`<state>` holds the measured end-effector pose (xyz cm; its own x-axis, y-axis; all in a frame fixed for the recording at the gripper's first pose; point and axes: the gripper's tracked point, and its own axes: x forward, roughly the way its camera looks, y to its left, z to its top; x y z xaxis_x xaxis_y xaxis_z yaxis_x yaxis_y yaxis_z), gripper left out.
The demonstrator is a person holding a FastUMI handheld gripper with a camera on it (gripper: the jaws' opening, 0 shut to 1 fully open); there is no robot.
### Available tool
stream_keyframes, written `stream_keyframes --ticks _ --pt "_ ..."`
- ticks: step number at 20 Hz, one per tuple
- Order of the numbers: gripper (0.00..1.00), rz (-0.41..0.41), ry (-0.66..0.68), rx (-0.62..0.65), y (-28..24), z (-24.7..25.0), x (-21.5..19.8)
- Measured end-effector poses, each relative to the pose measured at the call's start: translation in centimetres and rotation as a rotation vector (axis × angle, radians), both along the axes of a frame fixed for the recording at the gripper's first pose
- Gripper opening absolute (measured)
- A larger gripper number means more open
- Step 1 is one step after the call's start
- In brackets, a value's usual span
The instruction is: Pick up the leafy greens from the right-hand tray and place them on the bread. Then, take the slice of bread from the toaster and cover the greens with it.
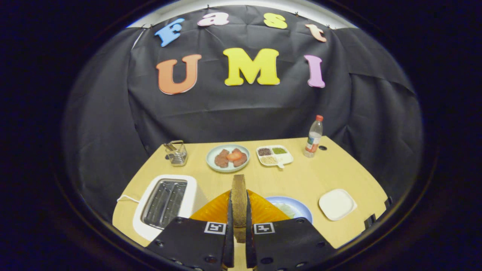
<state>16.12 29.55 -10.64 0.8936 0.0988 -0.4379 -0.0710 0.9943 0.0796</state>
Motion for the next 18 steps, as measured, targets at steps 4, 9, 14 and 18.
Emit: stream_keyframes --ticks 4,9,14,18 --pt "0.12 -0.003 0.023 0.056 -2.3 -3.7 1.3" --pt "0.12 0.061 0.058 0.239 -2.8 -6.2 1.4" --pt "0.12 0.07 0.07 0.215 -5.1 -8.4 2.0" --pt "0.12 0.102 0.047 0.185 -7.1 -9.8 2.3"
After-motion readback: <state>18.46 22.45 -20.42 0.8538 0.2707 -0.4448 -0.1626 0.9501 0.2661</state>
